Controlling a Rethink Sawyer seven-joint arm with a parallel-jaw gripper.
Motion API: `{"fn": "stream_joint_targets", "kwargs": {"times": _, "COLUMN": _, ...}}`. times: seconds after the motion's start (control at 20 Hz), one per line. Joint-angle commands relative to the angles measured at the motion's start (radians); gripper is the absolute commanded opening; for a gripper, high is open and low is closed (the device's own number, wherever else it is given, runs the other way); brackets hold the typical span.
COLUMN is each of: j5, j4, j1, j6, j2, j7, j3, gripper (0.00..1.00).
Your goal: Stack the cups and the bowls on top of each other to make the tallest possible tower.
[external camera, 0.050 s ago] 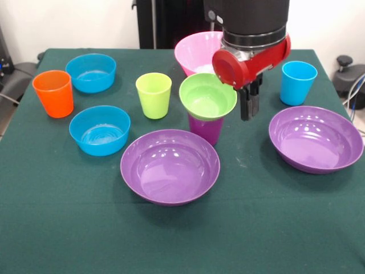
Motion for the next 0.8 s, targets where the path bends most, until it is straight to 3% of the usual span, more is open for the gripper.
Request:
{"fn": "stream_joint_targets", "kwargs": {"times": 0.05, "j5": 0.004, "j4": -0.067, "j1": 0.062, "j6": -0.056, "j2": 0.044, "j7": 0.248, "j3": -0.096, "gripper": 0.0}}
{"fn": "stream_joint_targets", "kwargs": {"times": 0.8, "j5": 0.007, "j4": -0.067, "j1": 0.085, "j6": -0.109, "j2": 0.055, "j7": 0.294, "j3": -0.093, "gripper": 0.0}}
